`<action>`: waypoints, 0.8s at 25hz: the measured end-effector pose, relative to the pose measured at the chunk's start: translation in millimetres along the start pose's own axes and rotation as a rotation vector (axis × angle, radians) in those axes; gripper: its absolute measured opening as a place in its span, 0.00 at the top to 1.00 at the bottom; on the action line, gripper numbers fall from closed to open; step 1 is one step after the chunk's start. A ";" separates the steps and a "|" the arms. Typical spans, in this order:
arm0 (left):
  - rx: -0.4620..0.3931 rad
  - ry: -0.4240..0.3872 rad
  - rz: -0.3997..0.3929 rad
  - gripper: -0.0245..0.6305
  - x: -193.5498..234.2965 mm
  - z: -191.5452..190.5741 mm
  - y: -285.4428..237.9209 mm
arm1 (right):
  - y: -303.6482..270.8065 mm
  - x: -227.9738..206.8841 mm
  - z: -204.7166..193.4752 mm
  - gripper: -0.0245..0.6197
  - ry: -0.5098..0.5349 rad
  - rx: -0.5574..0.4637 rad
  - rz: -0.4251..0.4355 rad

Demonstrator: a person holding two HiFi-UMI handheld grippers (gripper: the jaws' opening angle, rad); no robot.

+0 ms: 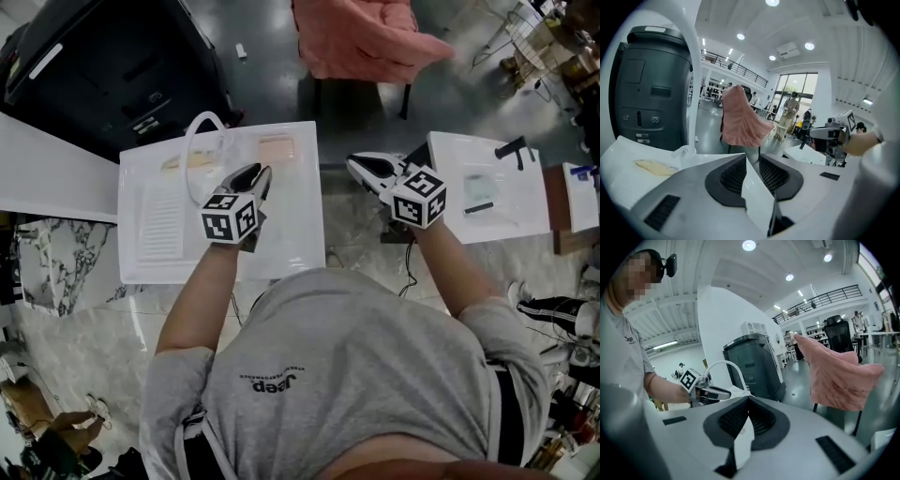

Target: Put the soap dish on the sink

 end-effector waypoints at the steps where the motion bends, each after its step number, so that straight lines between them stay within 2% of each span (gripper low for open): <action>1: -0.028 -0.008 -0.010 0.83 -4.0 1.7 6.8 | 1.2 2.1 1.6 0.88 0.010 -0.002 -0.003; 7: -0.161 -0.035 -0.096 0.86 -28.0 11.0 37.2 | 6.4 12.0 6.5 0.88 0.038 -0.021 -0.015; 13: -0.229 -0.086 -0.144 0.89 -45.3 15.6 57.5 | 7.2 22.8 5.0 0.88 0.047 -0.030 -0.015; 17: -0.283 -0.090 -0.173 0.93 -51.2 19.7 67.6 | 8.8 28.1 6.0 0.88 0.053 -0.049 -0.009; 20: -0.293 -0.082 -0.176 0.94 -54.3 18.3 71.8 | 8.1 31.2 3.8 0.88 0.049 -0.055 -0.002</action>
Point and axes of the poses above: the fingertips, and each gripper's own axes: y backward along the fingers, x to its left, z out of its top, the point moved 6 cm from there along y, backward along the fingers, and after that the axes turned 9 degrees about -y, right-handed, at the moved point
